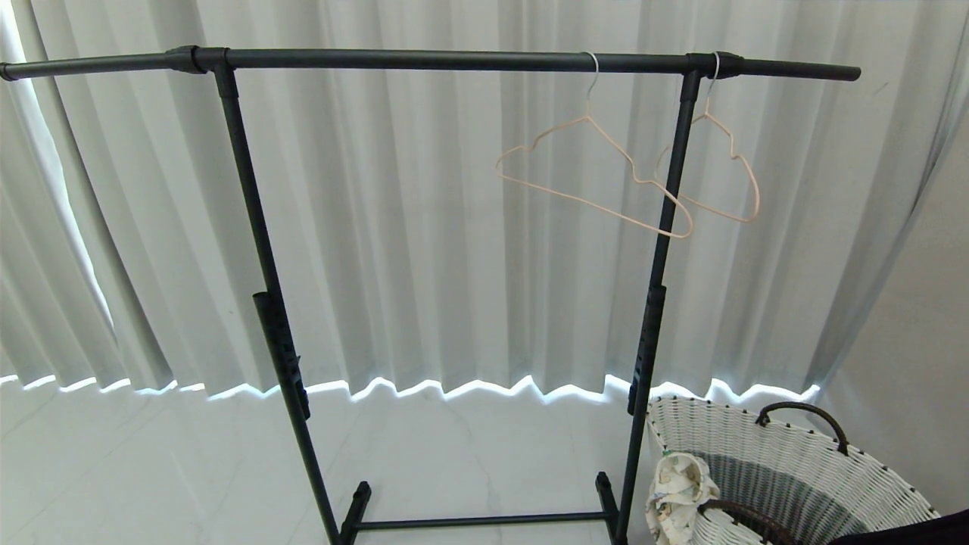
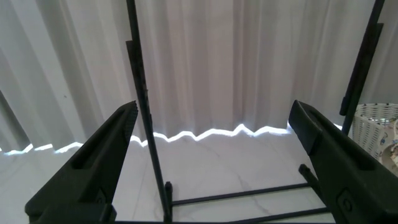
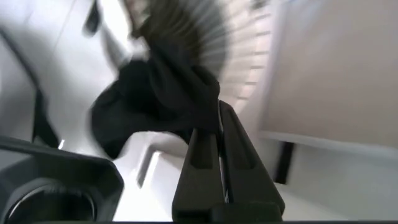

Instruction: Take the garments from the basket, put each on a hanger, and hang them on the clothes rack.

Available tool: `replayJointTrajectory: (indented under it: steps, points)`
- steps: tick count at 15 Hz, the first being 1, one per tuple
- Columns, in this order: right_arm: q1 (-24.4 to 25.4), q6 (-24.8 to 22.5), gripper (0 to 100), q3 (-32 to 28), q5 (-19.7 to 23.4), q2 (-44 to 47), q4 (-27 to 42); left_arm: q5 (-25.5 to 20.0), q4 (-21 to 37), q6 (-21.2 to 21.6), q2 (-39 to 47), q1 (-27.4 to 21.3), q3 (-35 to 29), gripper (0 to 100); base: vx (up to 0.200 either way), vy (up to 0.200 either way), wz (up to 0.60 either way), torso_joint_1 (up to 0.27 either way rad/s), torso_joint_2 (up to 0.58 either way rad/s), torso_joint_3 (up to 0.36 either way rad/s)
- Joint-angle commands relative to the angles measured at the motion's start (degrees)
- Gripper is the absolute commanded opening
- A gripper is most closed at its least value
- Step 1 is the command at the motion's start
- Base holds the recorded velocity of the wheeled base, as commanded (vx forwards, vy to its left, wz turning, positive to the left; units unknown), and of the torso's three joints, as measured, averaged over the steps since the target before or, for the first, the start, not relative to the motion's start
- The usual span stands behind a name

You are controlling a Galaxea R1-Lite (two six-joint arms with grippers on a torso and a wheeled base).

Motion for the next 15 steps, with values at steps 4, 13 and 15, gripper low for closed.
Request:
replayJointTrajectory:
  steps: [4,13,15]
  points:
    - [0.07,-0.17,0,-10.28,-0.91,-18.07,9.39,-1.58,-0.02,0.15,0.08,0.01,0.0,100,-0.15,0.0,0.0,0.007,0.0,0.004]
    - [7.01,-0.26,0,-9.4,4.46,-14.38,10.53,-7.21,-0.11,1.29,0.08,0.01,0.0,100,-0.133,0.0,0.0,0.001,0.0,0.002]
    - [9.73,-0.09,0,-9.75,6.3,-11.83,9.83,-6.33,-0.11,1.2,0.08,0.01,0.0,100,0.0,0.0,0.0,0.0,0.0,0.0]
